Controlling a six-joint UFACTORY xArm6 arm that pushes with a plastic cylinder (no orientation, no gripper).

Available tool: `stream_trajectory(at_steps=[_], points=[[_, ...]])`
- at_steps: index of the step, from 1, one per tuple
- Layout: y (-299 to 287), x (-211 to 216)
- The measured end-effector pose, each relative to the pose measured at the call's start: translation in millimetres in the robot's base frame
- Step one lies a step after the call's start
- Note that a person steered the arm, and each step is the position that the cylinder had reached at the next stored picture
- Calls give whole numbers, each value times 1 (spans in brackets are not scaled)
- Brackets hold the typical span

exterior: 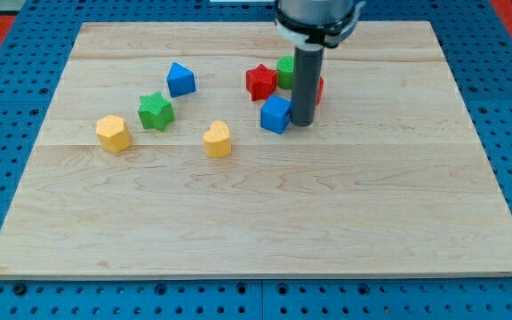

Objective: Slide the blue cube to the green star and blue triangle

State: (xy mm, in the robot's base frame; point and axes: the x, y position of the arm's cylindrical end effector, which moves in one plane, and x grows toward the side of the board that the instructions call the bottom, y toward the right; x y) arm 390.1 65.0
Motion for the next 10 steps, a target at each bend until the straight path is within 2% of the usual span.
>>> stream_trajectory(at_steps=[1, 4, 7, 9, 10], points=[[2, -17], [12, -2], [-109, 0], [-110, -2], [-115, 11]])
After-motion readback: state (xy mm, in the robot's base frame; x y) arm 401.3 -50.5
